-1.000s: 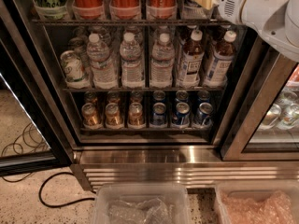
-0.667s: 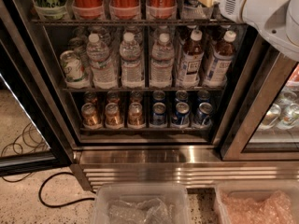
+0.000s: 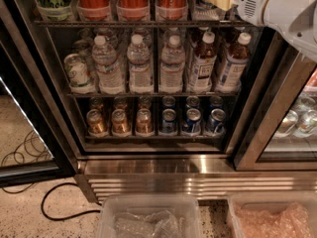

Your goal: Pick redbull can from top shelf of fridge

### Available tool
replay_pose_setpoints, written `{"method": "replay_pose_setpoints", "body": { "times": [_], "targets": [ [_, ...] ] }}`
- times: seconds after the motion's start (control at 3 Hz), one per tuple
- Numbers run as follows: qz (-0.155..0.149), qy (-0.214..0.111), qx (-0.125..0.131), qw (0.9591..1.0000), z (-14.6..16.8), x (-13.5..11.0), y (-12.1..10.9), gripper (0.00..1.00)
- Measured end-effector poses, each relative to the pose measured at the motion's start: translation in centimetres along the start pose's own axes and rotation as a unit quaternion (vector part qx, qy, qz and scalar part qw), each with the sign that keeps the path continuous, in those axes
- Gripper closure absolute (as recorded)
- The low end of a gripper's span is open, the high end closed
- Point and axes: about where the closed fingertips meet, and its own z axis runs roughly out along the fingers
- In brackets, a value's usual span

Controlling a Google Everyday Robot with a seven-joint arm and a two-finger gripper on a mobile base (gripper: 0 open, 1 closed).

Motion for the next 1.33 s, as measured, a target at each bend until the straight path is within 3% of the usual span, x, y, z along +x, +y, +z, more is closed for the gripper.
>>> {"method": "replay_pose_setpoints", "body": {
  "times": [0.67, 1.33],
  "targets": [
    [-0.007, -0.004, -0.015, 0.9998, -1.4, -1.2, 0.6, 1.0],
    [0.01, 0.009, -0.062, 0.998, -2.3, -0.5, 2.0, 1.0]
  ]
}}
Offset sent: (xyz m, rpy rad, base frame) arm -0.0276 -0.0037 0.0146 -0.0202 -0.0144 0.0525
